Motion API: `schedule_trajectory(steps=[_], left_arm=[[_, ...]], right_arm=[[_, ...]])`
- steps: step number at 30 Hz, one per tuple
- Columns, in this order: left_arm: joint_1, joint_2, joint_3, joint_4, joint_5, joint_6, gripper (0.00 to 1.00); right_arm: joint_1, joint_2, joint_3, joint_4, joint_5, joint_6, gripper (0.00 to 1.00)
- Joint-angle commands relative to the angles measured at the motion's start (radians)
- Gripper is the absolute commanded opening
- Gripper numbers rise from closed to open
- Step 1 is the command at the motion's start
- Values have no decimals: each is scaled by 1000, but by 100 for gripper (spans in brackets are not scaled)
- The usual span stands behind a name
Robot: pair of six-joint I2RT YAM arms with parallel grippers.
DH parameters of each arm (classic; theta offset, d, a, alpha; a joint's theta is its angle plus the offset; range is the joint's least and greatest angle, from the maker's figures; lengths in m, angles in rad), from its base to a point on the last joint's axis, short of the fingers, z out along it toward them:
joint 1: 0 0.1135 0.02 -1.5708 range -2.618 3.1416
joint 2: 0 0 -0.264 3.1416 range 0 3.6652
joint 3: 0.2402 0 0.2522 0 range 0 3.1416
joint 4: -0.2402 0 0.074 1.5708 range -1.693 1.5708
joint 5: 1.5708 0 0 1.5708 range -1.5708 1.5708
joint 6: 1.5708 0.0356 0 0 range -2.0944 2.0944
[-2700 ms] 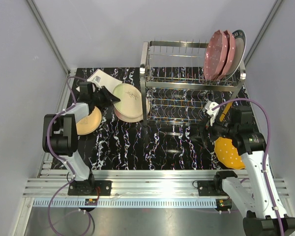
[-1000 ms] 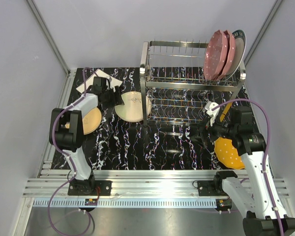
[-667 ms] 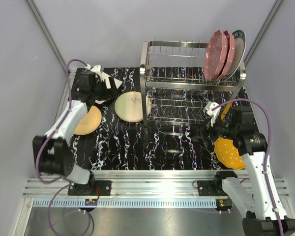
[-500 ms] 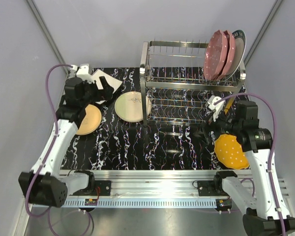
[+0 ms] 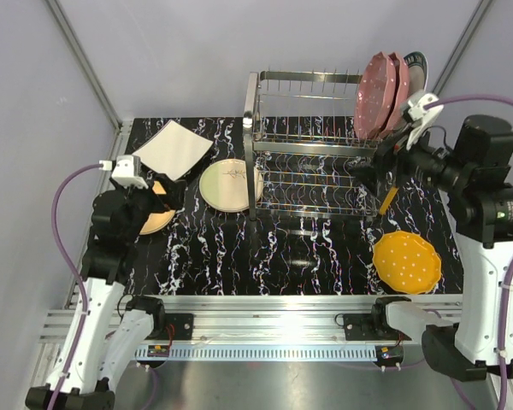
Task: Unload the plates from the dish rack
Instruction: Place the plate on the table, then grab a plate with the left arm
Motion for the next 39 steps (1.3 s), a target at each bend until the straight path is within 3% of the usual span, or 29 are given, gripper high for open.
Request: schedule_trajectory(steps=[1,5,13,22,28,33,39], left_arm=[[-6,-66,-49,35,-74,21,99],[-14,-115,-94,21,-110,45,99],[-17,-111,-98,8,-117,53,99],[-17,-118,-101,31,-72,59,99],[-16,-135,-117,128,101,36,99],[-17,-126,-33,131,251,-19,99],[-20,-97,86,124,337,-82,99]], right_arm=[[-3,96,196,-20,-1,86,100],[-3,175,342,52,6,199,100],[-1,342,556,109,233,333,91],[1,256,432,212,436,309,91],[1,167,303,252,444,241,95],[1,68,179,234,451,175,97],[1,26,128,238,490,170,98]])
